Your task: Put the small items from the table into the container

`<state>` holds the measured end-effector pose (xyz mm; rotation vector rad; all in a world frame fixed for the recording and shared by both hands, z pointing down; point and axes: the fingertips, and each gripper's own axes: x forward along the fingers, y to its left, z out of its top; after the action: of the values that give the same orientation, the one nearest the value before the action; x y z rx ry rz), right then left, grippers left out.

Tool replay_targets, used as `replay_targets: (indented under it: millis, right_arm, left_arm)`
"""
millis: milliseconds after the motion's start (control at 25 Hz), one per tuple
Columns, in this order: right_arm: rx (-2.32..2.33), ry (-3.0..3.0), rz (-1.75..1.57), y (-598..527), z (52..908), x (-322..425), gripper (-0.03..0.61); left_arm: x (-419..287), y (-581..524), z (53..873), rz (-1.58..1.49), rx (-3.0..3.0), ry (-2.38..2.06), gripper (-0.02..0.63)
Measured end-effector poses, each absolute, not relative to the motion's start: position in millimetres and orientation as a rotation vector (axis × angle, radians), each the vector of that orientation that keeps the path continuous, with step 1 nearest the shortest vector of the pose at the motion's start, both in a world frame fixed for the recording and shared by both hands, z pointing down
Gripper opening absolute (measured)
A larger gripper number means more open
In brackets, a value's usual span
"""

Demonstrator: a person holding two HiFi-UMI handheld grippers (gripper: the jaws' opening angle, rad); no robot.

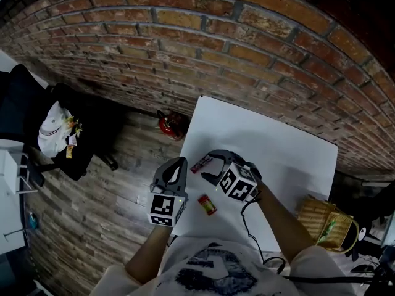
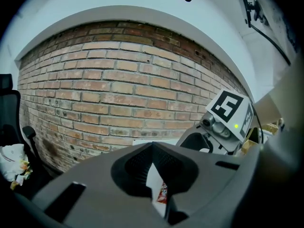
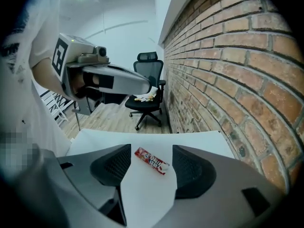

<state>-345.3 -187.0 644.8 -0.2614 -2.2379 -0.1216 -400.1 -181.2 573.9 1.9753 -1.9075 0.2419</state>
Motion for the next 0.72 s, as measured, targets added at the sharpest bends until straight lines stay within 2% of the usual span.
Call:
replay_targets:
  millis: [720]
  right_arm:
    - [-0.517,-2.019,-0.304,-181.3,716.7,-359.0,0.261]
  left_arm:
    - [-419.5,-179.8,607.4,0.206,1.873,-1.892,0.048]
